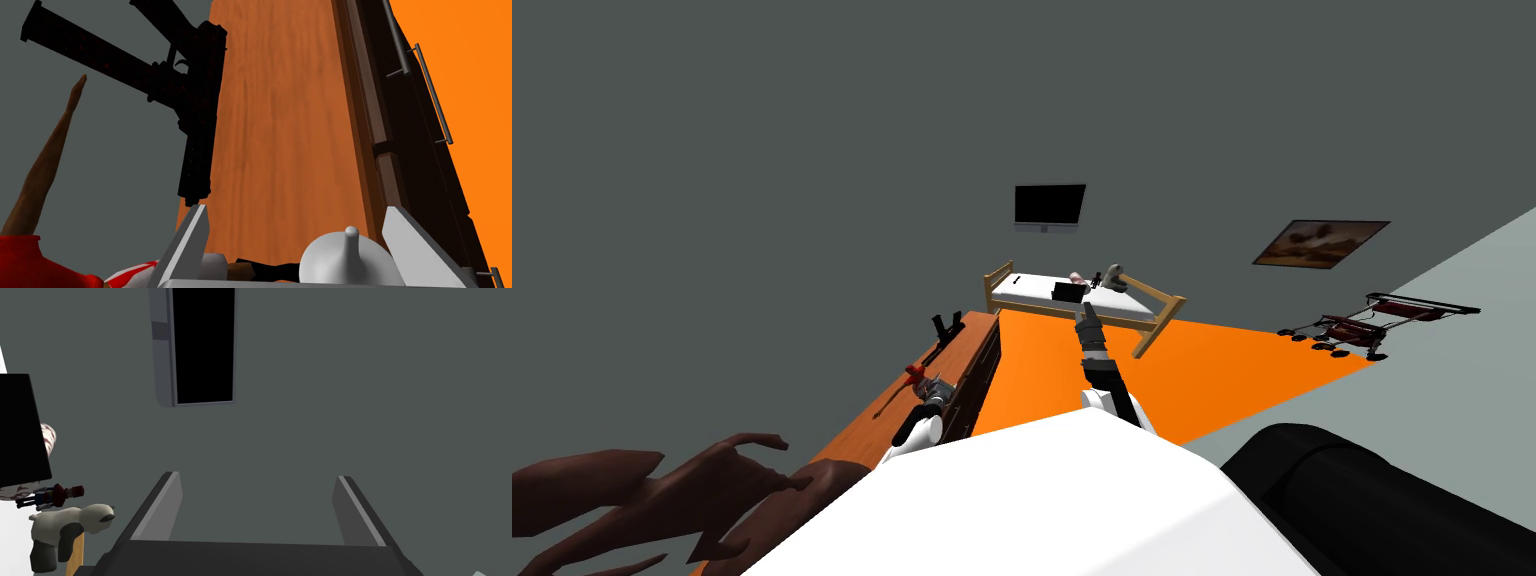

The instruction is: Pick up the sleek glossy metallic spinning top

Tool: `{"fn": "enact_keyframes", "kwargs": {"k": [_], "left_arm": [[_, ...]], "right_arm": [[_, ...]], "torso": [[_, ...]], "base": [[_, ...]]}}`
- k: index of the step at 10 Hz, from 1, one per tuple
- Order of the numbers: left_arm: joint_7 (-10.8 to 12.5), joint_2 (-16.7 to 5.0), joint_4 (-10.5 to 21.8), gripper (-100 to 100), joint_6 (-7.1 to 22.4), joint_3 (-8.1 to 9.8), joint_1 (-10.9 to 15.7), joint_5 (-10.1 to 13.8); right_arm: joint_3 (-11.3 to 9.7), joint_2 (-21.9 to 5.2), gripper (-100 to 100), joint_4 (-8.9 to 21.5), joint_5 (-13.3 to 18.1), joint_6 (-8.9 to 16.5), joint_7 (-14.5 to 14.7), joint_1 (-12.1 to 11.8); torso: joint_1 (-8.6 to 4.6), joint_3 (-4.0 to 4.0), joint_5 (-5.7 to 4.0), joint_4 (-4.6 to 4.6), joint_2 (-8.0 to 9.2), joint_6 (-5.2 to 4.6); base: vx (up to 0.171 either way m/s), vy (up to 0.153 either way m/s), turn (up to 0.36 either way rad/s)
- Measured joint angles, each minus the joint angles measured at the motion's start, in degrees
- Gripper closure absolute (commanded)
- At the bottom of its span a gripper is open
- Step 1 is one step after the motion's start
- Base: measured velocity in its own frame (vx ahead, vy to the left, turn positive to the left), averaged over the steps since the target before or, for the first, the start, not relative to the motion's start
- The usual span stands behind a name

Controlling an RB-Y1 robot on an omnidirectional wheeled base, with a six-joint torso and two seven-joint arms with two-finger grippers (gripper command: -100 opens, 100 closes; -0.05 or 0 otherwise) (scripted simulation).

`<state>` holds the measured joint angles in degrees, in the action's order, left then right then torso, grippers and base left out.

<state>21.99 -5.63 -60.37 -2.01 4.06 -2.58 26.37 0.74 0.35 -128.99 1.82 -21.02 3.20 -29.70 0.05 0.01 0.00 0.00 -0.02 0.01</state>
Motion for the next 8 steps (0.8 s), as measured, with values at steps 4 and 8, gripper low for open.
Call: {"fn": "enact_keyframes", "kwargs": {"k": [4, 8], "left_arm": [[2.0, 0.5, 5.7, -100, 0.7, 0.14, 2.0, 1.4], [3.3, 0.5, 8.8, -100, 0.8, -0.22, 2.8, 2.4]], "right_arm": [[0.0, 0.0, 0, 0.0, 0.0, 0.0, 0.0, 0.0], [0.0, 0.0, 0, 0.0, 0.0, 0.0, 0.0, 0.0]], "torso": [[0.05, 0.01, 0.01, 0.00, -0.01, 0.00], [-0.04, -0.01, -0.01, -0.01, 0.02, 0.00]], "base": [[0.010, 0.026, 0.006], [0.008, 0.013, -0.033]]}}
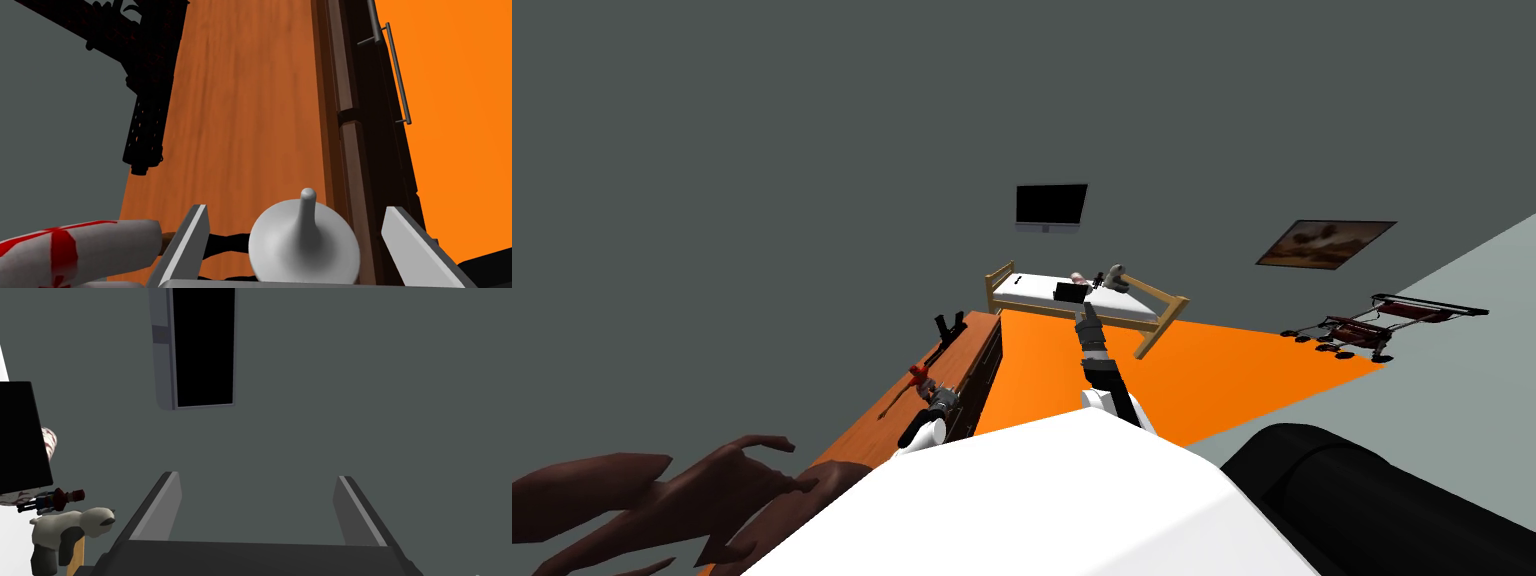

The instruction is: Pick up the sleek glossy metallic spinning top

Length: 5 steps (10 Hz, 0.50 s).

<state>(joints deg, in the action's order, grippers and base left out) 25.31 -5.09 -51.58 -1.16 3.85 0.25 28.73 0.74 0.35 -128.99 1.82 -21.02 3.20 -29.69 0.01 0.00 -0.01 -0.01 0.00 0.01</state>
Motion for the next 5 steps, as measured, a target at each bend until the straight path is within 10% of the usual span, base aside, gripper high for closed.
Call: {"fn": "enact_keyframes", "kwargs": {"k": [5], "left_arm": [[1.5, -0.6, 4.6, -100, -4.1, 0.38, 0.6, 0.9]], "right_arm": [[0.0, 0.0, 0, 0.0, 0.0, 0.0, 0.0, 0.0]], "torso": [[0.08, 0.06, 0.01, 0.02, -0.10, -0.01]], "base": [[0.029, 0.021, -0.109]]}}
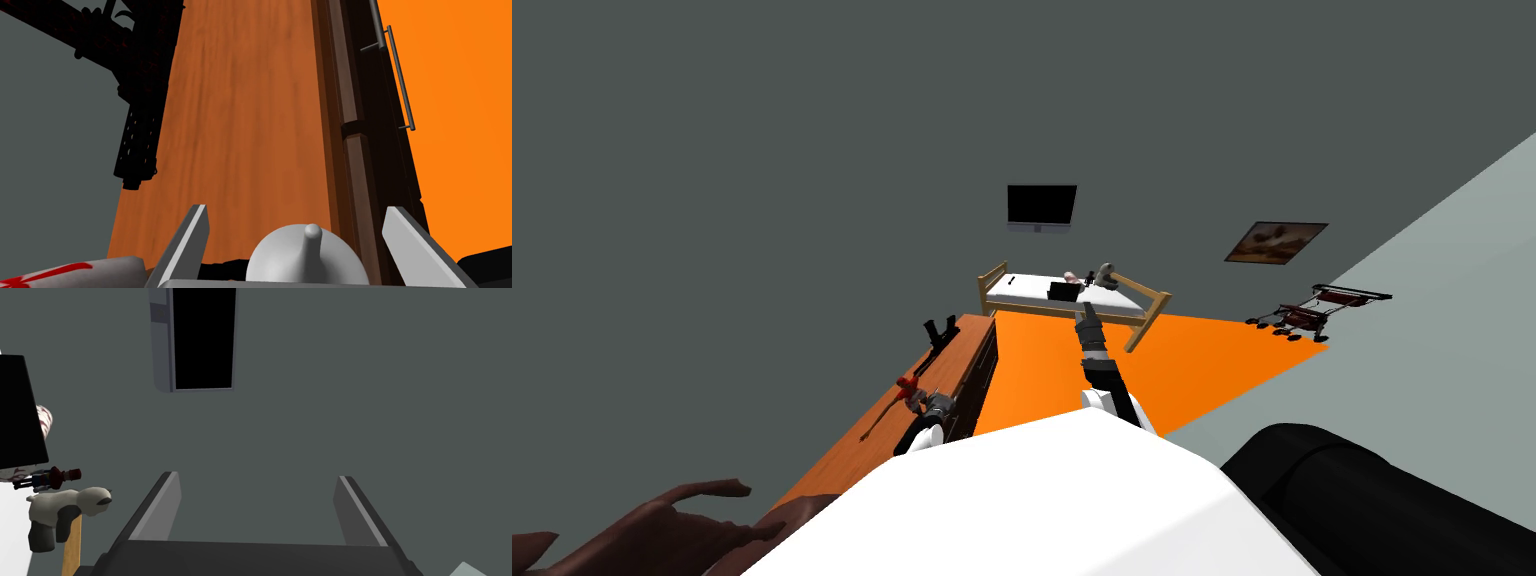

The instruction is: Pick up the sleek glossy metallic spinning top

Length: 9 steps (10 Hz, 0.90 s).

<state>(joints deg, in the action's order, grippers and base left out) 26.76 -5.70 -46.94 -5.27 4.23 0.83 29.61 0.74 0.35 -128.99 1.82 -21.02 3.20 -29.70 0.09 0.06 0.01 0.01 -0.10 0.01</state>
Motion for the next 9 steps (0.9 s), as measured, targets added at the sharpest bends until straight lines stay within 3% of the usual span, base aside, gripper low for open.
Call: {"fn": "enact_keyframes", "kwargs": {"k": [1, 5, 6, 7, 9], "left_arm": [[0.1, 0.0, 0.1, 100, -0.2, -0.01, 0.0, 0.0], [0.1, 0.0, 0.1, 100, -0.2, -0.04, 0.0, 0.0], [0.1, 0.0, 0.1, 0, -0.2, -0.04, 0.0, 0.0], [0.1, 0.0, 0.1, 100, -0.2, -0.04, 0.0, 0.0], [-0.7, 0.4, -2.7, 100, 1.9, 0.21, -0.6, -0.5]], "right_arm": [[0.0, 0.0, 0, 0.0, 0.0, 0.0, 0.0, 0.0], [0.0, 0.0, 0, 0.0, 0.0, 0.0, 0.0, 0.0], [0.0, 0.0, 0, 0.0, 0.0, 0.0, 0.0, 0.0], [0.0, 0.0, 0, 0.0, 0.0, 0.0, 0.0, 0.0], [0.0, 0.0, 0, 0.0, 0.0, 0.0, 0.0, 0.0]], "torso": [[-0.04, -0.03, -0.01, -0.01, 0.05, 0.02], [-0.08, -0.06, -0.03, -0.03, 0.10, 0.03], [-0.08, -0.06, -0.03, -0.03, 0.10, 0.03], [-0.09, -0.06, -0.03, -0.03, 0.10, 0.03], [-0.19, -0.14, -0.06, -0.05, 0.25, 0.07]], "base": [[0.000, 0.000, 0.000], [0.000, 0.000, 0.000], [0.000, 0.000, 0.000], [-0.016, -0.015, 0.202], [-0.044, -0.033, 0.194]]}}
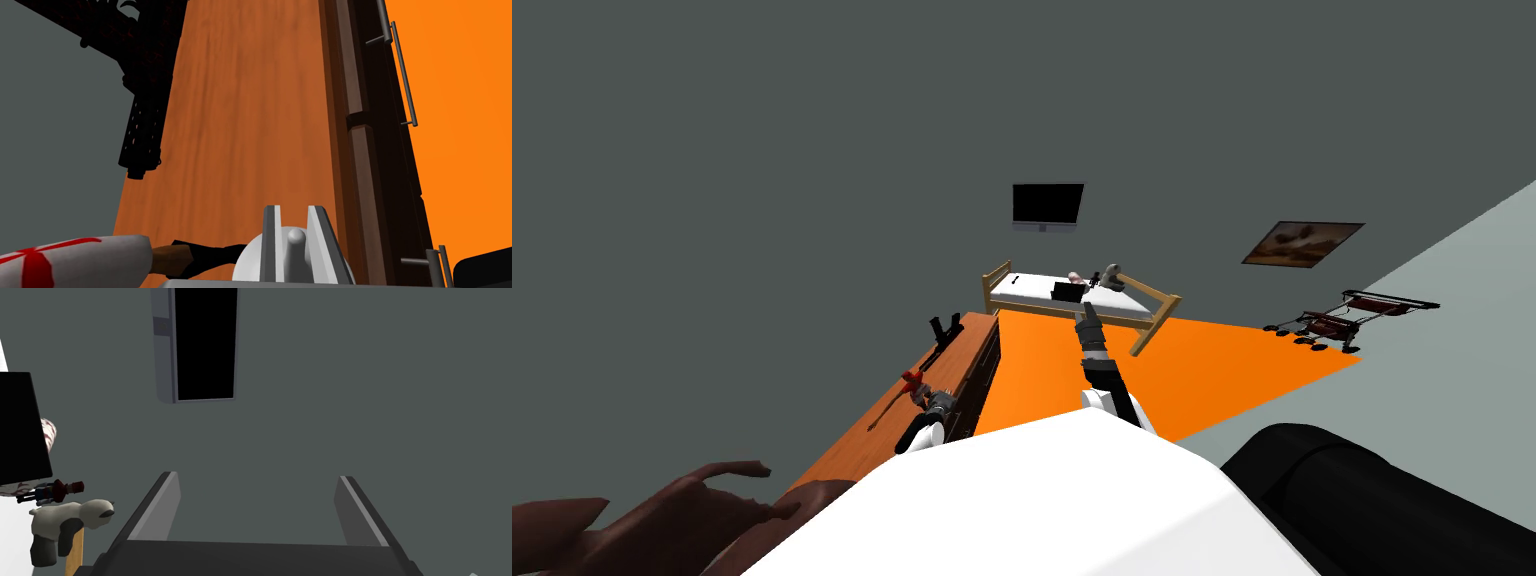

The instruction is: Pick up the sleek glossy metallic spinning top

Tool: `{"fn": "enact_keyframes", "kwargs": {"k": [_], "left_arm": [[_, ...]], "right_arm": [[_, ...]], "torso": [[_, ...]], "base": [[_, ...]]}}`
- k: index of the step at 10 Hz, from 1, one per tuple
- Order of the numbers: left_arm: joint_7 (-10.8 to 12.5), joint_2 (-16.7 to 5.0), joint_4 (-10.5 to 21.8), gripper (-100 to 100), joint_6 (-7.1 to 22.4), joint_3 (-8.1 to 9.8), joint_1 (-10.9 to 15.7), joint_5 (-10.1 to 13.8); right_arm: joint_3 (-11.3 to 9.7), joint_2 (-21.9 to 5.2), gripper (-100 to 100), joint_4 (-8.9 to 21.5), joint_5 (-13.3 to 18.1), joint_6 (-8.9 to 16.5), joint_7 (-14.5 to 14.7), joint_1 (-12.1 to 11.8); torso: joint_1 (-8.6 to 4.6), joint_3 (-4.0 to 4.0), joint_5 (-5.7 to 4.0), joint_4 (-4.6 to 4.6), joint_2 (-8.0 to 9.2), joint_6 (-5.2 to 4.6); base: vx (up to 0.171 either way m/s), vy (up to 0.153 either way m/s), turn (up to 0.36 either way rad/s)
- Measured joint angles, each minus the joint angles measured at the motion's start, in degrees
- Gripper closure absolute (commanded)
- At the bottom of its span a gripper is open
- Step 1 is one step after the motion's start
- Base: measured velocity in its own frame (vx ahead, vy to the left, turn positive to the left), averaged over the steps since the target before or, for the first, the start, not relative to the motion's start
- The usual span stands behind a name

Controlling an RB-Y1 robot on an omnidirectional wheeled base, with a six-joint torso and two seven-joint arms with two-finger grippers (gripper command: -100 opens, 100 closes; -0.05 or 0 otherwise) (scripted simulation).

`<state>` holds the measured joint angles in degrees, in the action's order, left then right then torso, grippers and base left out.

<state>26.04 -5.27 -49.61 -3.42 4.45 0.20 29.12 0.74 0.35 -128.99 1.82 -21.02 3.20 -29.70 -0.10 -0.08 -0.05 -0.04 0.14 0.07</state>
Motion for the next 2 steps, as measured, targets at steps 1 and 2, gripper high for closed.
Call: {"fn": "enact_keyframes", "kwargs": {"k": [1, 2], "left_arm": [[-0.4, 0.2, -0.9, 100, 1.1, -0.16, 0.1, -0.2], [-0.5, 0.2, -0.9, 0, 1.3, -0.20, 0.1, -0.2]], "right_arm": [[0.0, 0.0, 0, 0.0, 0.0, 0.0, 0.0, 0.0], [0.0, 0.0, 0, 0.0, 0.0, 0.0, 0.0, 0.0]], "torso": [[-0.03, -0.04, 0.00, -0.01, 0.06, -0.01], [0.01, -0.01, 0.00, -0.02, 0.00, -0.04]], "base": [[-0.025, -0.018, 0.038], [-0.005, -0.003, -0.006]]}}
